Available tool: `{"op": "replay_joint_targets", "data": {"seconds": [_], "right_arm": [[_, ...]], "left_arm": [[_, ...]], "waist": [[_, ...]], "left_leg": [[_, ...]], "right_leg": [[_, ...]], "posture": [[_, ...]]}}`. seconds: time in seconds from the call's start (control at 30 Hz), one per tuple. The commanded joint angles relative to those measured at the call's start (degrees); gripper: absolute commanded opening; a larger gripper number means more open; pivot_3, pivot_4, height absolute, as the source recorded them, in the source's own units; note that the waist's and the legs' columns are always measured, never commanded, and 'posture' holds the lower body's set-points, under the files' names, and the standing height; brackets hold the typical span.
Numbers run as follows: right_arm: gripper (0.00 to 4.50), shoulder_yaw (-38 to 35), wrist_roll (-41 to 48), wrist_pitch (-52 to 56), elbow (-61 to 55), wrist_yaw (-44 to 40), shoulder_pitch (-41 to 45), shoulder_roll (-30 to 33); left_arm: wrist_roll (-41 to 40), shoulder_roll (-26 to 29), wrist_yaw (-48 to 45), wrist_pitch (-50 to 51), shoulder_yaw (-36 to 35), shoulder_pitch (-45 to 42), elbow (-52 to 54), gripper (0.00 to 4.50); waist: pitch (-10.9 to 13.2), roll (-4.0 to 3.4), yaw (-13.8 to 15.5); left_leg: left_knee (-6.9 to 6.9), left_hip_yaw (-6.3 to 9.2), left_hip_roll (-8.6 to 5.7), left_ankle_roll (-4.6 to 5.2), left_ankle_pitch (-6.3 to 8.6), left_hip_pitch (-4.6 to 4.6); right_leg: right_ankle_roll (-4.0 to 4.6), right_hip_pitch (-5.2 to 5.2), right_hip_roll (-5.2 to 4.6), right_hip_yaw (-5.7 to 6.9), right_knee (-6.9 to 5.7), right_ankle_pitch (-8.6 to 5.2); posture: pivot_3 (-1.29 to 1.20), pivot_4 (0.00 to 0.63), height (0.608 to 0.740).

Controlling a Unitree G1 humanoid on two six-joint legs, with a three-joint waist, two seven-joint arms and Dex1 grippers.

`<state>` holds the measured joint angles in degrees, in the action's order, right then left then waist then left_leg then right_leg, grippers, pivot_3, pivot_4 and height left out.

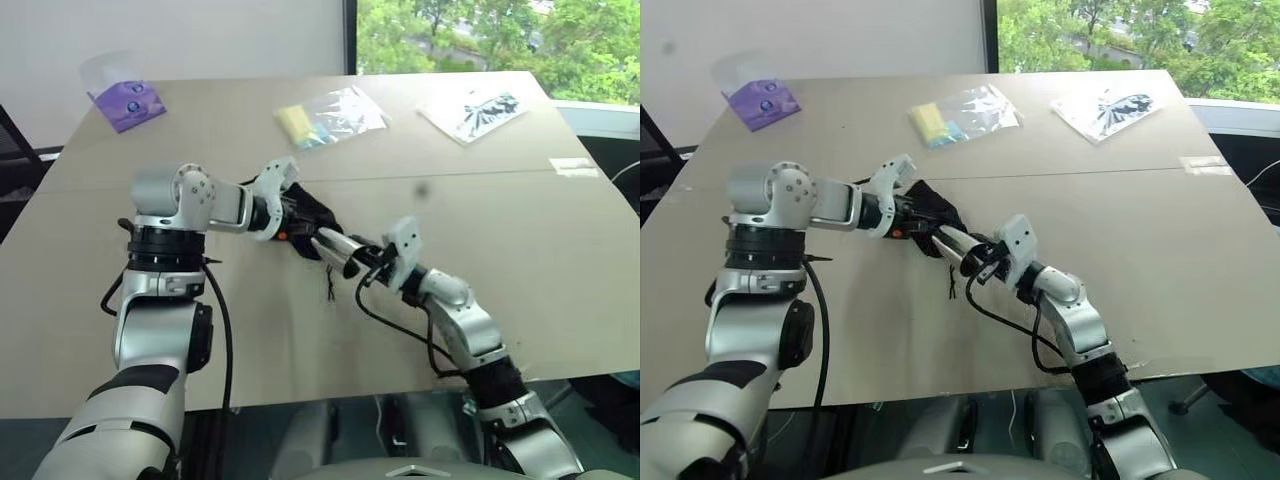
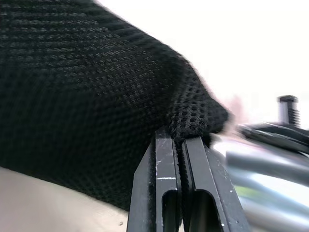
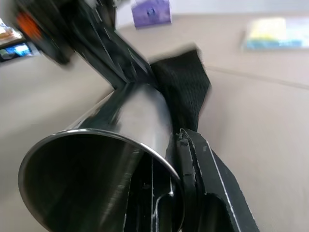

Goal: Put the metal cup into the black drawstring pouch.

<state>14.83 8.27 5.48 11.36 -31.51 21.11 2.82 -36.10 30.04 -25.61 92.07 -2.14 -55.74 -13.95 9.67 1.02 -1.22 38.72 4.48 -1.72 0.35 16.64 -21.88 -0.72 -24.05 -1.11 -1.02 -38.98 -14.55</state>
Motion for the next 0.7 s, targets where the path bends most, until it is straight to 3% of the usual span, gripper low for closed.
{"op": "replay_joint_targets", "data": {"seconds": [0.03,0.17,0.3,0.4,0.57,0.7], "right_arm": [[0.03,1.66,-5.70,-4.86,5.58,4.38,2.57,-1.38],[0.03,0.56,-8.30,-8.42,11.42,8.58,5.78,-3.03],[0.03,-0.31,-5.10,-8.76,12.29,5.80,7.17,-5.17],[0.03,-2.86,2.81,-2.83,8.61,2.09,7.56,-8.76],[0.03,-8.66,11.66,10.20,7.04,3.47,11.65,-13.20],[0.03,-4.55,2.34,3.38,10.08,6.46,14.82,-11.05]], "left_arm": [[-4.02,0.15,0.45,0.43,1.02,1.13,6.03,0.00],[-6.38,1.54,2.48,0.43,2.46,3.18,10.46,0.00],[-8.35,3.11,3.64,0.43,4.69,4.97,17.34,0.00],[-9.51,2.36,4.82,0.43,3.85,5.65,22.27,0.00],[-13.53,-0.54,7.16,0.43,0.46,3.50,25.84,0.00],[-15.80,-2.32,9.51,0.43,-1.77,1.86,25.35,0.00]], "waist": [[-0.02,-0.02,-0.34],[-0.05,-0.02,-1.00],[-0.05,-0.02,-1.24],[-0.05,-0.03,-1.16],[-0.04,-0.03,-1.09],[-0.04,-0.04,-1.13]], "left_leg": [[0.00,0.00,0.01,-0.01,0.00,0.01],[0.00,0.00,0.01,-0.08,-0.05,0.09],[0.00,-0.02,0.01,-0.10,-0.06,0.15],[0.00,-0.01,0.01,-0.10,-0.06,0.14],[0.00,0.00,0.01,-0.10,-0.06,0.07],[0.00,0.01,0.01,-0.10,-0.06,0.07]], "right_leg": [[0.00,0.00,0.01,0.00,0.00,0.00],[0.01,0.04,0.01,-0.04,-0.09,0.01],[0.01,0.05,0.02,-0.09,-0.19,0.01],[0.01,0.05,0.02,-0.08,-0.20,0.01],[0.01,0.00,0.01,-0.07,-0.19,0.01],[0.01,-0.01,0.01,-0.05,-0.18,0.01]], "posture": [[0.00,0.150,0.740],[0.00,0.150,0.740],[0.00,0.150,0.740],[0.00,0.150,0.740],[0.00,0.150,0.740],[0.00,0.150,0.740]]}}
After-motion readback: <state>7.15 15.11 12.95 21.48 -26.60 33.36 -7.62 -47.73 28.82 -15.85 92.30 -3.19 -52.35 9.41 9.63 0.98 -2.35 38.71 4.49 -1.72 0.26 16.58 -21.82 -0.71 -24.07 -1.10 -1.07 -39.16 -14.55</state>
